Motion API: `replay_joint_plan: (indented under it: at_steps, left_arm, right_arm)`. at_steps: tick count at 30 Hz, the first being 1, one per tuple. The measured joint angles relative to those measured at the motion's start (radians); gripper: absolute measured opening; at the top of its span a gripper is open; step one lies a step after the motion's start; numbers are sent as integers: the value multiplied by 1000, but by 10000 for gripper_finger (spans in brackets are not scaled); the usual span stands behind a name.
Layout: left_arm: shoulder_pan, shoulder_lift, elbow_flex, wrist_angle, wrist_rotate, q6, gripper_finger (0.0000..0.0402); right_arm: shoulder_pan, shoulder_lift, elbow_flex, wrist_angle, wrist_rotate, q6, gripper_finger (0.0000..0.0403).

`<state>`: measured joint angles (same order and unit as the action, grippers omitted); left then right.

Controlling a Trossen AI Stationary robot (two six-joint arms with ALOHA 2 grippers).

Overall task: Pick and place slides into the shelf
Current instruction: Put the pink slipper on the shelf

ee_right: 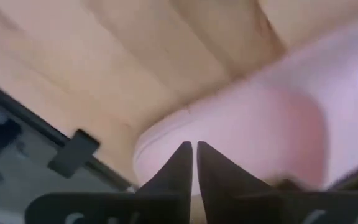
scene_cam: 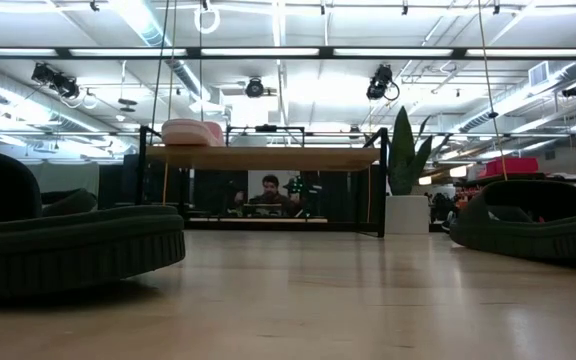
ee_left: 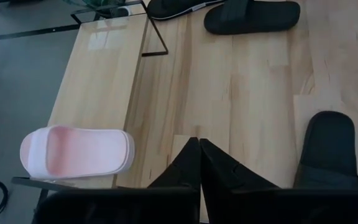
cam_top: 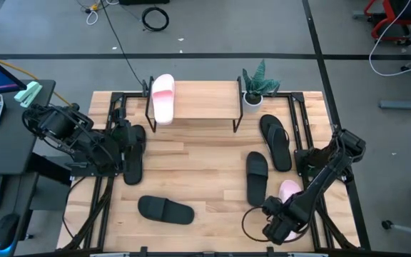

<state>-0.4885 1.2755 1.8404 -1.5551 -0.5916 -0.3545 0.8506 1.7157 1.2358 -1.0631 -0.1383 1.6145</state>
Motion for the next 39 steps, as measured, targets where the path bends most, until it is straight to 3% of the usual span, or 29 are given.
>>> replay_joint_plan:
  at_steps: [2, 8, 15, 21, 30, 39]
  left_arm:
    - [0, 0, 0, 0, 0, -1, 7]
    - [1, 0, 0, 0, -3, 2, 22]
    - [1, 0, 0, 0, -4, 1, 5]
    - [1, 0, 0, -10, -4, 9, 20]
    - [1, 0, 0, -11, -4, 27, 10]
    - [1, 0, 0, -11, -4, 25, 19]
  right_arm:
    - [-12, 0, 0, -22, 31, -90, 40]
    - [-37, 0, 0, -91, 26, -48, 75]
    - [-21, -1, 0, -215, 45, -153, 108]
    - [11, -3, -7, -255, 165, -164, 110]
    - [52, -3, -122, -156, 107, -186, 110]
    - [69, -3, -164, -250, 175, -191, 110]
